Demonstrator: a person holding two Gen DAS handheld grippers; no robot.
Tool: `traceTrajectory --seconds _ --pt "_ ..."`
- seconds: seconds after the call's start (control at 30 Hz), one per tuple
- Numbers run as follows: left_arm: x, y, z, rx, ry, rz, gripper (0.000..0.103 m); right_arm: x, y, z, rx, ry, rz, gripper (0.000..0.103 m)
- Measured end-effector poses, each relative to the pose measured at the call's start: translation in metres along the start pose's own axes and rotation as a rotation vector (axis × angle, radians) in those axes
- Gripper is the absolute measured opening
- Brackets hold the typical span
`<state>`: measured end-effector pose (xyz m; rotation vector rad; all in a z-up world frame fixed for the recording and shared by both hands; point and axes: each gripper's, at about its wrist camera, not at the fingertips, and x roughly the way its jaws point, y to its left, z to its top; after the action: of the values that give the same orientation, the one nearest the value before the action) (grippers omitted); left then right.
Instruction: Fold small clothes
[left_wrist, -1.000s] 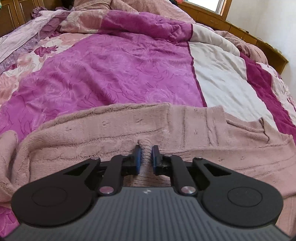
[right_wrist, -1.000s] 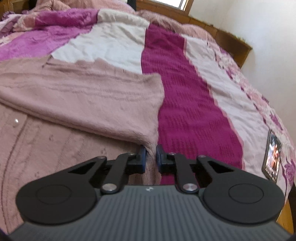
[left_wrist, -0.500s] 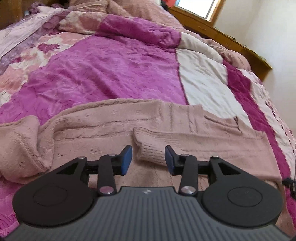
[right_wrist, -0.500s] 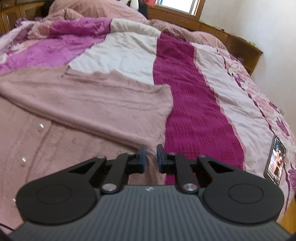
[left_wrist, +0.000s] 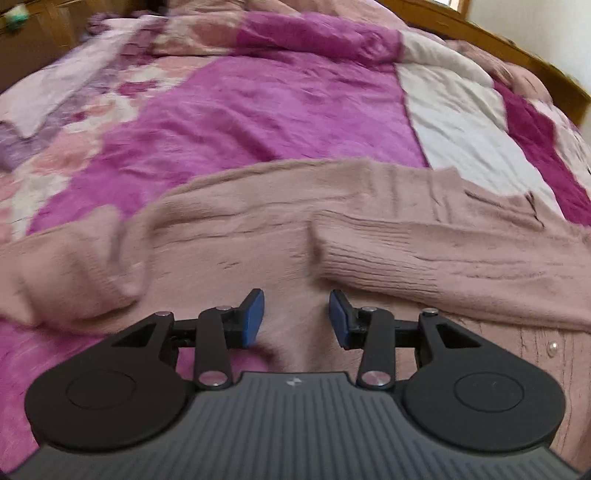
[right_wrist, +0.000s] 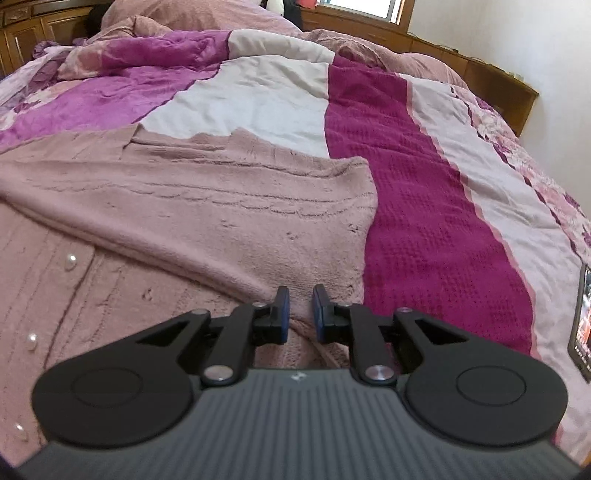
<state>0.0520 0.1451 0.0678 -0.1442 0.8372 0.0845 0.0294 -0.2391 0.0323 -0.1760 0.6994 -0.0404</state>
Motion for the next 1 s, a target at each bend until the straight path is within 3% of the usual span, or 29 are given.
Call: traceTrajectory --seconds 0.07,0.1,0.13,0.37,0.5,0.77,0.9,1.0 --pt "-0.015 0.014 -0.003 -0.07 -0.026 0.021 0.048 -0.006 0.001 0.003 -0.001 0.0 0.004 0.034" --pt "-0.022 0.022 -0.005 -0.108 -0.039 0.032 0.051 -0.01 0.002 0.004 0.002 -0.005 0.017 0.05" --pt "-0.031 0.03 -0.007 -0.145 -0.057 0.041 0.053 -0.015 0.003 0.004 0.008 -0.015 0.037 0.059" --pt "-0.073 0.076 -0.018 -0.36 -0.163 0.062 0.067 -0.041 0.026 0.009 -0.032 -0.081 0.122 0.059" --pt "-0.069 0.091 -0.022 -0.427 -0.163 0.048 0.071 -0.045 0.04 0.009 -0.029 -0.098 0.158 0.059" --pt "-0.047 0.095 -0.021 -0.356 -0.185 0.239 0.071 -0.051 0.049 0.002 -0.027 -0.09 0.181 0.059" --pt "-0.045 0.099 -0.02 -0.325 -0.206 0.24 0.071 -0.05 0.047 -0.001 -0.001 -0.07 0.178 0.059" --pt "-0.04 0.1 -0.017 -0.291 -0.215 0.183 0.071 -0.047 0.046 -0.004 0.019 -0.055 0.186 0.059"
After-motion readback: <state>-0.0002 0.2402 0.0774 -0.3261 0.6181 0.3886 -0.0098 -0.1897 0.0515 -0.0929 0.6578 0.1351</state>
